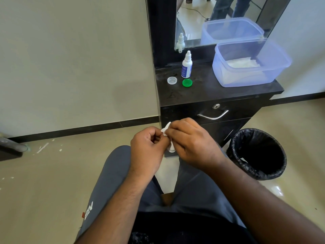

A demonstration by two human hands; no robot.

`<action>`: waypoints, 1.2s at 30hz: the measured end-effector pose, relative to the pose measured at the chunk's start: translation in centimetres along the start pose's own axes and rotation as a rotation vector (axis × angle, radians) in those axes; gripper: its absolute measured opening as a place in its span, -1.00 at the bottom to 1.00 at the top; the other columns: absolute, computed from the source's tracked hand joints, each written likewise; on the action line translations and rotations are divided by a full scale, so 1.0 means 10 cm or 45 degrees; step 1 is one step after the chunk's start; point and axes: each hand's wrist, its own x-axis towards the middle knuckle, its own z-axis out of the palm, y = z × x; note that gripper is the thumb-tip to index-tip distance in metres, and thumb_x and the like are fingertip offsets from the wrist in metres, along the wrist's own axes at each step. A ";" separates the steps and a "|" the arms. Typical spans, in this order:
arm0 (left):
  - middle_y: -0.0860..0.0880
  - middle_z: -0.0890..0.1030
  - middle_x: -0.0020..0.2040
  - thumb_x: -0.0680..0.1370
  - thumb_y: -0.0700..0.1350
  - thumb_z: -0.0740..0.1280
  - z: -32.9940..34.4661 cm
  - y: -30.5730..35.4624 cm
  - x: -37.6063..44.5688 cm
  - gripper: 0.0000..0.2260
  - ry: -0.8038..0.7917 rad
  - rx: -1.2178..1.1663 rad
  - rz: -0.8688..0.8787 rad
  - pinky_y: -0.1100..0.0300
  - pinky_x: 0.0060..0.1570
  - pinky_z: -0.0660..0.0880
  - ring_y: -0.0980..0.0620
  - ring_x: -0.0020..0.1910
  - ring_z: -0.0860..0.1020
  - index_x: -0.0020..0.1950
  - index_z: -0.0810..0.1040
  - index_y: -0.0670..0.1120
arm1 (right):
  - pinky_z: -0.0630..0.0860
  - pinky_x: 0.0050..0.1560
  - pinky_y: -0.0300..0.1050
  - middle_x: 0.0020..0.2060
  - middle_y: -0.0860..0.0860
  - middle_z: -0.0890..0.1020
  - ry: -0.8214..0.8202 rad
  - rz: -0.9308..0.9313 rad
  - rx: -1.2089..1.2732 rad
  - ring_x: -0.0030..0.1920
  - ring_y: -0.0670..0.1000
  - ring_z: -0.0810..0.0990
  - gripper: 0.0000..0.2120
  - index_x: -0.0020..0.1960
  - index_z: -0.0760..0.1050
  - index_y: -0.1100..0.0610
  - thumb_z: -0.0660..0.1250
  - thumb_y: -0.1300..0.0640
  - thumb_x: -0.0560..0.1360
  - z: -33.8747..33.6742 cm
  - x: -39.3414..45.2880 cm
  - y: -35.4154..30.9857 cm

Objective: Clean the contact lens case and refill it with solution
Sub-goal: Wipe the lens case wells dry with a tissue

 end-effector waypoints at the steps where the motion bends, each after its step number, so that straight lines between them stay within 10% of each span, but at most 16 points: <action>1: -0.07 0.62 -0.35 0.45 -0.27 0.42 0.01 0.00 0.00 -0.92 0.015 0.002 0.007 -0.08 -0.29 0.61 -0.08 -0.34 0.60 -0.24 0.63 -0.15 | 0.57 -0.08 -0.06 -0.07 0.14 0.63 0.018 0.063 0.029 -0.07 0.09 0.58 -0.81 0.03 0.62 0.27 0.28 0.24 0.50 0.00 0.01 0.01; 36: -0.13 0.62 -0.34 0.45 -0.33 0.38 0.00 -0.01 0.02 -0.89 0.123 -0.113 -0.050 -0.04 -0.28 0.57 -0.18 -0.31 0.58 -0.25 0.61 -0.17 | 0.62 -0.13 0.02 -0.05 0.23 0.62 0.086 0.021 -0.025 -0.09 0.18 0.61 -0.69 0.09 0.58 0.36 0.48 0.37 0.36 0.12 0.04 0.09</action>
